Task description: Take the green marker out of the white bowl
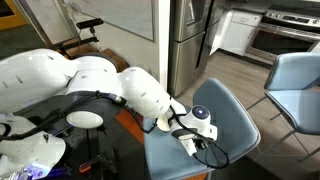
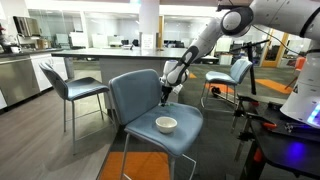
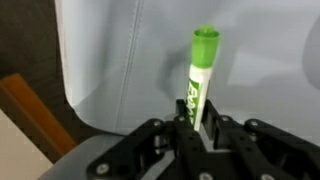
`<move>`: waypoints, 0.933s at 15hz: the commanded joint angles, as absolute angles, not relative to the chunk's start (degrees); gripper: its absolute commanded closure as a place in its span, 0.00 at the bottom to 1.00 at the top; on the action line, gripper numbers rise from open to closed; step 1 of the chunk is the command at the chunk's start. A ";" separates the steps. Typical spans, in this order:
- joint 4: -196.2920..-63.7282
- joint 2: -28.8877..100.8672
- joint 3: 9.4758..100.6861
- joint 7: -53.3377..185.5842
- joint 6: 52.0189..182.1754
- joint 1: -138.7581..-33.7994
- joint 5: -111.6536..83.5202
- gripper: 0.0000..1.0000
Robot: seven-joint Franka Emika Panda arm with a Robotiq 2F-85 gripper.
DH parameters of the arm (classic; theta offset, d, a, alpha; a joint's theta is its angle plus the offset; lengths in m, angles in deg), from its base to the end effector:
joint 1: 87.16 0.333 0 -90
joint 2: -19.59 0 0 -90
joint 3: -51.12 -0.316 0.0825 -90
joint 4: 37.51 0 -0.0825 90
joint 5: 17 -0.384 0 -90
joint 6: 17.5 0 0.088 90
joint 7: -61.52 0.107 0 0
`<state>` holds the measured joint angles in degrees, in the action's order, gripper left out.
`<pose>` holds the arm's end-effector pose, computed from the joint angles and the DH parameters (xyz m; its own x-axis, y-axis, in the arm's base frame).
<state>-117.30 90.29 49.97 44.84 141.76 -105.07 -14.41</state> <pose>0.6603 -0.1993 -0.0262 0.9890 0.0279 0.1454 0.0213 -0.9987 0.0471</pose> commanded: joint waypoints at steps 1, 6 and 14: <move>-115.12 91.80 50.60 45.47 142.91 -104.60 -14.24 0.47; -114.72 92.13 52.52 46.64 142.93 -102.94 -13.66 0.10; -116.94 89.89 50.57 49.61 140.88 -102.56 -15.49 0.00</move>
<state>-115.66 91.39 51.71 48.69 141.81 -102.44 -14.45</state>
